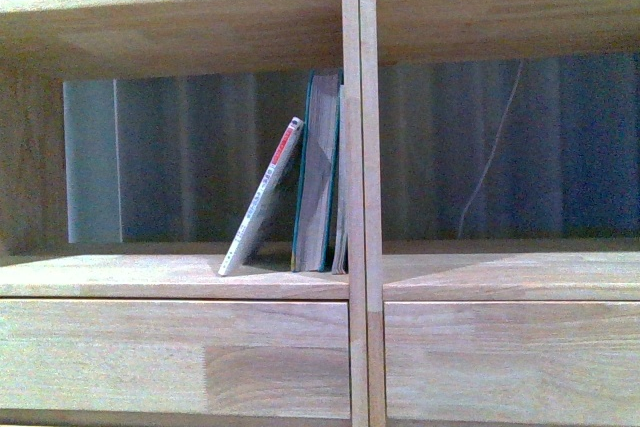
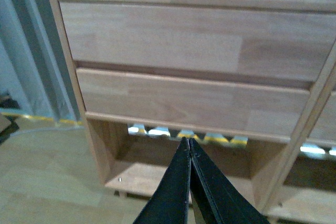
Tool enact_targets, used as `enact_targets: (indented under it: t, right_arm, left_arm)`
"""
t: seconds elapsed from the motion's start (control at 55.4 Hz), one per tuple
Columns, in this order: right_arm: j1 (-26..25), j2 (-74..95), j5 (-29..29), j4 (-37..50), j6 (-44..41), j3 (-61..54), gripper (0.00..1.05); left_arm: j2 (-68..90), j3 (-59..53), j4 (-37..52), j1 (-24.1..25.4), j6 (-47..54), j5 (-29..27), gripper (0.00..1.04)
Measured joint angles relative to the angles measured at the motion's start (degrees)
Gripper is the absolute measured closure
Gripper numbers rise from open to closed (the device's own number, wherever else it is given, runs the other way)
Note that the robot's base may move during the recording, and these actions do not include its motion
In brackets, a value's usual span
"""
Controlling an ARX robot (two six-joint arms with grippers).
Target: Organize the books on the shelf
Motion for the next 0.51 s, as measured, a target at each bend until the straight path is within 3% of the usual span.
enact_targets:
  t: [0.072,0.361,0.506]
  right_arm:
    - [0.0,0.0,0.0,0.0,0.0,0.0,0.07]
    - [0.0,0.0,0.0,0.0,0.0,0.0,0.07]
    - [0.0,0.0,0.0,0.0,0.0,0.0,0.07]
  left_arm:
    - [-4.8,0.0,-4.0,0.0,0.0,0.0,1.02]
    - [-5.7,0.0,-4.3,0.0,0.0,-0.1,1.02]
    - [-5.7,0.0,-4.3,0.0,0.0,0.0,0.80]
